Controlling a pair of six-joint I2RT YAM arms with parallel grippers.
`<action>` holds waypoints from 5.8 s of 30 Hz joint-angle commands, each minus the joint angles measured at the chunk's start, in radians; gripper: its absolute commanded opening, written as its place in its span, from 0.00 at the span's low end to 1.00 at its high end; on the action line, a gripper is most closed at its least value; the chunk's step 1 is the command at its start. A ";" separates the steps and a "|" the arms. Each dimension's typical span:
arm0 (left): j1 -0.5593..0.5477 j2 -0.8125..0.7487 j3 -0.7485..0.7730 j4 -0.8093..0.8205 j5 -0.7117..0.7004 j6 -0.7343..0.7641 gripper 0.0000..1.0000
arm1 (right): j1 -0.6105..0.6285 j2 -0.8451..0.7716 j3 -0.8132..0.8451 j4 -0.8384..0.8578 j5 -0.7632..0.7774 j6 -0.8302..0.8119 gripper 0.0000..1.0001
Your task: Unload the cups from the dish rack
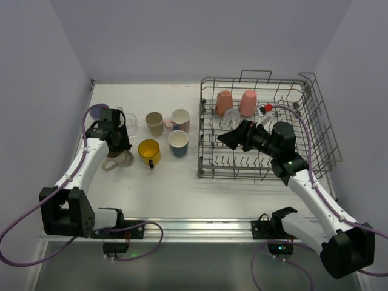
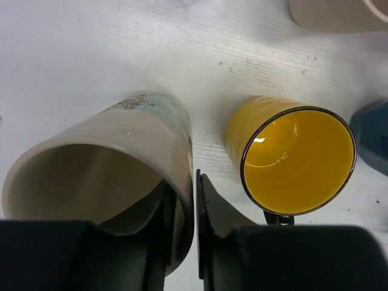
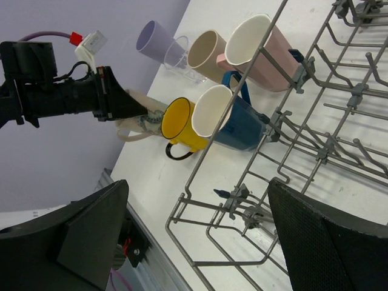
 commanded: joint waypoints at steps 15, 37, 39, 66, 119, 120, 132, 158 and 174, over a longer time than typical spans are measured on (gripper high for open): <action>0.005 -0.093 0.051 0.130 0.112 0.003 0.63 | 0.003 0.107 0.250 -0.275 0.468 -0.237 0.90; -0.179 -0.550 -0.202 0.748 0.688 -0.080 1.00 | 0.043 0.829 0.816 -0.517 0.750 -0.462 0.95; -0.184 -0.550 -0.220 0.745 0.671 -0.061 1.00 | 0.046 0.866 0.843 -0.529 0.760 -0.462 0.93; -0.222 -0.414 -0.219 0.946 0.787 -0.328 0.97 | 0.056 0.394 0.634 -0.300 0.696 -0.289 0.20; -0.247 0.151 0.672 0.041 0.071 0.006 0.00 | 0.139 0.038 0.046 0.132 -0.013 0.121 0.99; -0.231 0.171 0.691 0.021 0.054 0.014 0.00 | 0.139 0.020 0.038 0.112 0.008 0.104 0.99; -0.182 0.528 1.060 -0.356 -0.157 0.118 0.00 | 0.141 -0.092 -0.011 -0.032 0.071 -0.028 0.99; -0.066 0.657 0.841 -0.269 -0.087 0.133 0.00 | 0.139 -0.085 -0.006 -0.068 0.128 -0.083 0.99; -0.058 0.666 0.853 -0.244 -0.102 0.132 0.58 | 0.141 -0.053 -0.002 -0.068 0.148 -0.087 0.99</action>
